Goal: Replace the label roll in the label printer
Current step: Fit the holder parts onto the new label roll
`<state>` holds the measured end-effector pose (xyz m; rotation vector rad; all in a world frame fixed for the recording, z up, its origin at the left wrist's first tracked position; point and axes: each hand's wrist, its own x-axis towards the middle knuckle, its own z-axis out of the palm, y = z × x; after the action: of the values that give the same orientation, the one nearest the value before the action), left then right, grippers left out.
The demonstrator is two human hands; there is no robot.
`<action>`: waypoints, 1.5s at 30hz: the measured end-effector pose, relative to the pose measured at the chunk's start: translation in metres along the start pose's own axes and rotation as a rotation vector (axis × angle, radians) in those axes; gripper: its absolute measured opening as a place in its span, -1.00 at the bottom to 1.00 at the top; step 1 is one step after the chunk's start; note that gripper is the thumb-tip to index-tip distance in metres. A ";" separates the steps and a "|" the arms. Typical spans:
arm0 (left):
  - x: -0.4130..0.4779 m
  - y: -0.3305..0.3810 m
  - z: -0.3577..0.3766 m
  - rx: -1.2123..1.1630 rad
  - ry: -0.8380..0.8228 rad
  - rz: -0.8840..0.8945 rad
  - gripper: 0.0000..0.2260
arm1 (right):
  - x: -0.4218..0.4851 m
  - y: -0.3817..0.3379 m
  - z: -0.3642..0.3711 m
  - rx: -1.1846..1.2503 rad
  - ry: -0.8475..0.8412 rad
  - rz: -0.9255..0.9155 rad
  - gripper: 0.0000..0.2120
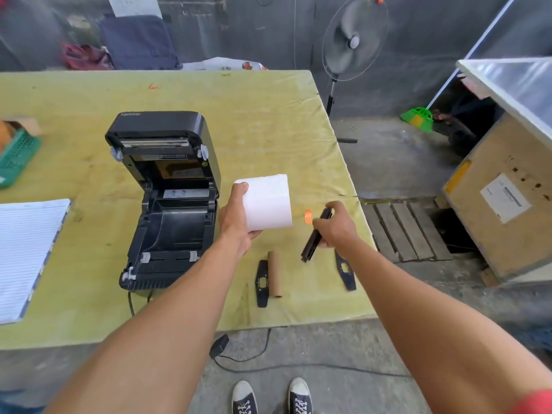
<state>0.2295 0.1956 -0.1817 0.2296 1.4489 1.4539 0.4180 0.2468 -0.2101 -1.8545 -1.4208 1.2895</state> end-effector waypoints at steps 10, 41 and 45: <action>-0.010 0.040 0.031 -0.011 0.016 0.048 -0.66 | -0.004 -0.082 -0.033 0.929 0.239 0.019 -0.57; -0.004 0.066 0.037 -0.023 0.007 0.108 -0.63 | -0.023 -0.101 0.009 0.544 0.093 -0.160 -0.82; -0.001 0.060 0.032 -0.009 0.014 0.104 -0.64 | -0.023 -0.096 0.009 0.582 0.060 -0.136 -0.83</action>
<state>0.2230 0.2304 -0.1235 0.2932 1.4598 1.5482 0.3634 0.2576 -0.1285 -1.3691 -0.9777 1.3797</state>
